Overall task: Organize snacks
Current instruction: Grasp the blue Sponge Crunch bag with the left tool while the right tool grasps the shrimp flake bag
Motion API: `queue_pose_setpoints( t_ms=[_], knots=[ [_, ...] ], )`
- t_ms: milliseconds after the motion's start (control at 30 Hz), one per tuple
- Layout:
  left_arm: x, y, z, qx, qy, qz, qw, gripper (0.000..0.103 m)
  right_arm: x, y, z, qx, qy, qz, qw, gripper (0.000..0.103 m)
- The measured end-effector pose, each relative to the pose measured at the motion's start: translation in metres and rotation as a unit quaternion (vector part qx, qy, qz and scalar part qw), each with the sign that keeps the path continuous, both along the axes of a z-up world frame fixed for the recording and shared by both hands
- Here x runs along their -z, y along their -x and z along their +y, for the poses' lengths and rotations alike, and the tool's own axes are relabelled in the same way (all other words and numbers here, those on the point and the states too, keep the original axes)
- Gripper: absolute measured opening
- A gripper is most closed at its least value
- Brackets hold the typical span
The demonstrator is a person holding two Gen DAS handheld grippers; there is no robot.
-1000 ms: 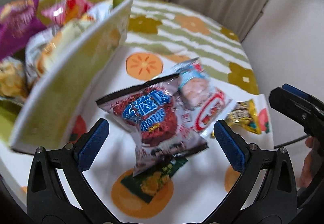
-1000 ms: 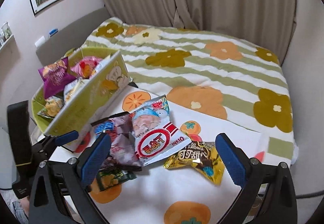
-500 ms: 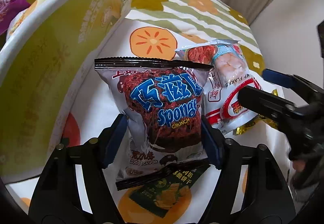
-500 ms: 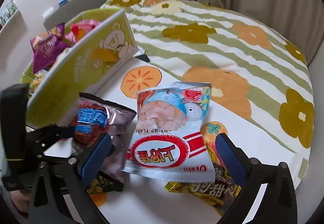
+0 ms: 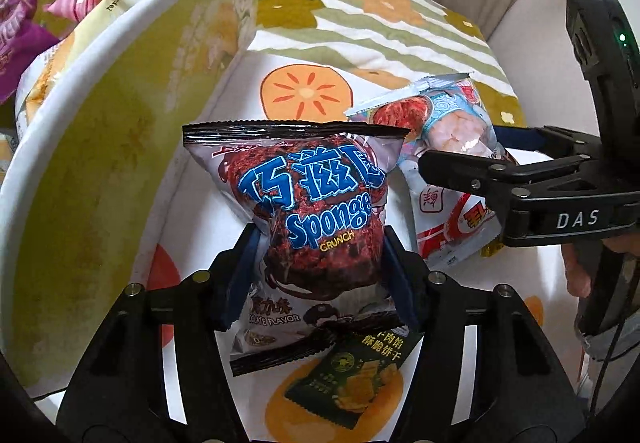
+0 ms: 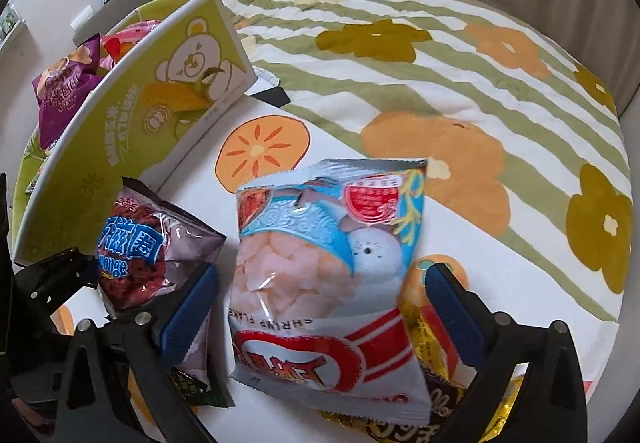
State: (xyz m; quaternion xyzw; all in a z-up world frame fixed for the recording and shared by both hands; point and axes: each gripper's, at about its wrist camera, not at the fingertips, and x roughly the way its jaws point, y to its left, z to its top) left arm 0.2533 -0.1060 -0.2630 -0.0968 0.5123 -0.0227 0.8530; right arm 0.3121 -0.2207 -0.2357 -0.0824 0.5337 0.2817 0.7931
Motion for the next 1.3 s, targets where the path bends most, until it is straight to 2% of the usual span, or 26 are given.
queue_pose_setpoints(
  t_ms=[67, 133, 267, 333, 467, 533, 833, 1100, 1300],
  knots=[
    [0.000, 0.000, 0.001, 0.000, -0.001, 0.000, 1.0000, 0.056, 0.003, -0.002, 0.002, -0.002, -0.003, 0.005, 1.000, 0.094],
    [0.000, 0.000, 0.001, 0.000, 0.001, 0.000, 1.0000, 0.056, 0.008, -0.002, 0.005, -0.007, 0.002, 0.014, 1.000, 0.080],
    [0.000, 0.000, 0.001, -0.001, -0.002, 0.000, 1.0000, 0.056, 0.010, 0.001, 0.005, -0.012, 0.000, 0.014, 1.000, 0.074],
    [0.000, 0.000, 0.000, -0.003, -0.002, 0.000, 1.0000, 0.056, 0.010, 0.002, 0.005, -0.012, 0.003, 0.013, 1.000, 0.064],
    [-0.004, 0.002, 0.000, -0.003, -0.004, -0.002, 1.0000, 0.056, 0.008, 0.007, 0.003, -0.003, 0.001, 0.012, 1.000, 0.058],
    [-0.006, 0.003, 0.001, -0.003, -0.004, -0.006, 1.0000, 0.056, 0.004, 0.011, 0.001, 0.000, 0.000, 0.008, 1.000, 0.051],
    [-0.041, 0.023, -0.008, 0.016, -0.007, -0.046, 0.9988, 0.056, -0.033, 0.031, -0.014, 0.043, -0.030, -0.020, 0.998, 0.050],
    [-0.097, 0.055, -0.017, 0.030, -0.010, -0.101, 0.9944, 0.056, -0.084, 0.062, -0.033, 0.082, -0.037, -0.055, 0.994, 0.050],
    [-0.146, 0.076, -0.003, 0.026, -0.009, -0.131, 0.9910, 0.056, -0.132, 0.088, -0.040, 0.090, -0.053, -0.091, 0.990, 0.050]
  ],
)
